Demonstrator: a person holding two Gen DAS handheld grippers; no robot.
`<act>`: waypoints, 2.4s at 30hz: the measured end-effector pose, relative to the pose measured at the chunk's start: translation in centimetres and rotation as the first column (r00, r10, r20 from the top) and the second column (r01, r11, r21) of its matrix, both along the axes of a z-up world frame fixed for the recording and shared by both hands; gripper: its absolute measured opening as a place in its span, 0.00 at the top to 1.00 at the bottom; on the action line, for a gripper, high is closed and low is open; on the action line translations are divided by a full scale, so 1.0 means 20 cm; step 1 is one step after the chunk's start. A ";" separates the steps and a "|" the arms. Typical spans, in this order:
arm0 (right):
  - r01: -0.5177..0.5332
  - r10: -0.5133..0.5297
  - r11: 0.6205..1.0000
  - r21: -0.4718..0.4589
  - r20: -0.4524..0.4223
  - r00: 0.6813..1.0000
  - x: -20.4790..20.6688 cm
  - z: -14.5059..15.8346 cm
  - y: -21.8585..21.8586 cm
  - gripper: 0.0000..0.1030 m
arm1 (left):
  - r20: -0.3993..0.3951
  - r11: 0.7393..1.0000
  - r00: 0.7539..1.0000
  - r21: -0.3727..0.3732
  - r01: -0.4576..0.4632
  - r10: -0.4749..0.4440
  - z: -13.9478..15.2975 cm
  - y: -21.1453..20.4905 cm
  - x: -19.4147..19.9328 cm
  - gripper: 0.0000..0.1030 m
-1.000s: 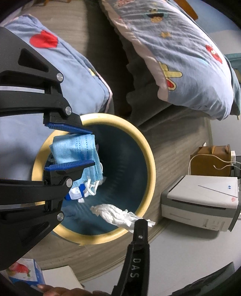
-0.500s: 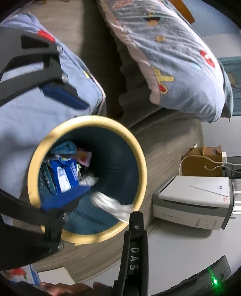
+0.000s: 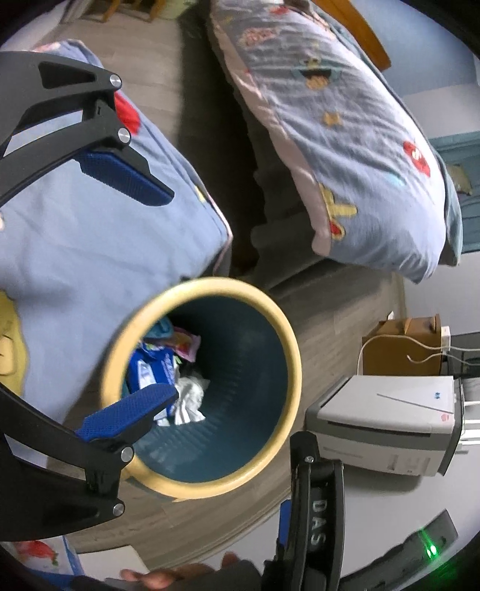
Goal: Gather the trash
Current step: 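Move both grippers back over the remaining items on the duvet, then grasp the purple spray bottle around its body with the right gripper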
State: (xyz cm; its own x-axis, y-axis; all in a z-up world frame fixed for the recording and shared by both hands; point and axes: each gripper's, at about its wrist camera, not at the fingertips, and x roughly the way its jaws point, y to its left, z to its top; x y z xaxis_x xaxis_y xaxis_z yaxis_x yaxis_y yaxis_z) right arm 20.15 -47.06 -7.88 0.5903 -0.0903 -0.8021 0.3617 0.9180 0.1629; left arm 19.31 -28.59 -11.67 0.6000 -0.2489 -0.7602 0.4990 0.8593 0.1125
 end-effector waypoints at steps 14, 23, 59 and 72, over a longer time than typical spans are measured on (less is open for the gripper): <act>-0.146 0.147 0.986 -0.076 0.004 0.989 -0.09 0.12 0.32 0.06 | 0.077 0.988 0.986 0.036 -0.152 0.149 0.35 0.62 -0.38 0.06; -0.300 0.303 0.951 -0.074 0.026 0.953 -0.23 0.24 0.72 0.06 | 0.053 0.932 0.931 -0.005 -0.362 0.361 0.39 1.22 -0.61 0.05; -0.962 0.893 0.238 -0.130 -0.361 0.270 -0.60 -0.52 2.08 0.39 | -0.119 0.808 0.809 -0.068 -0.585 0.575 0.25 1.85 -0.59 0.05; -0.851 0.779 0.512 -0.120 -0.353 0.519 -0.39 -0.48 1.86 0.68 | -0.113 0.824 0.820 -0.029 -0.566 0.560 0.22 1.78 -0.55 0.05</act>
State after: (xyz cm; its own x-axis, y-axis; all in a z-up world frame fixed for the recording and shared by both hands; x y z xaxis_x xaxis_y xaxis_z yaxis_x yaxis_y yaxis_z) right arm 12.29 -9.82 -17.56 0.3132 0.1232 -0.9417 -0.5792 0.8106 -0.0866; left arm 8.33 7.00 -7.19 0.5751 0.0642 -0.8156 -0.0687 0.9972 0.0301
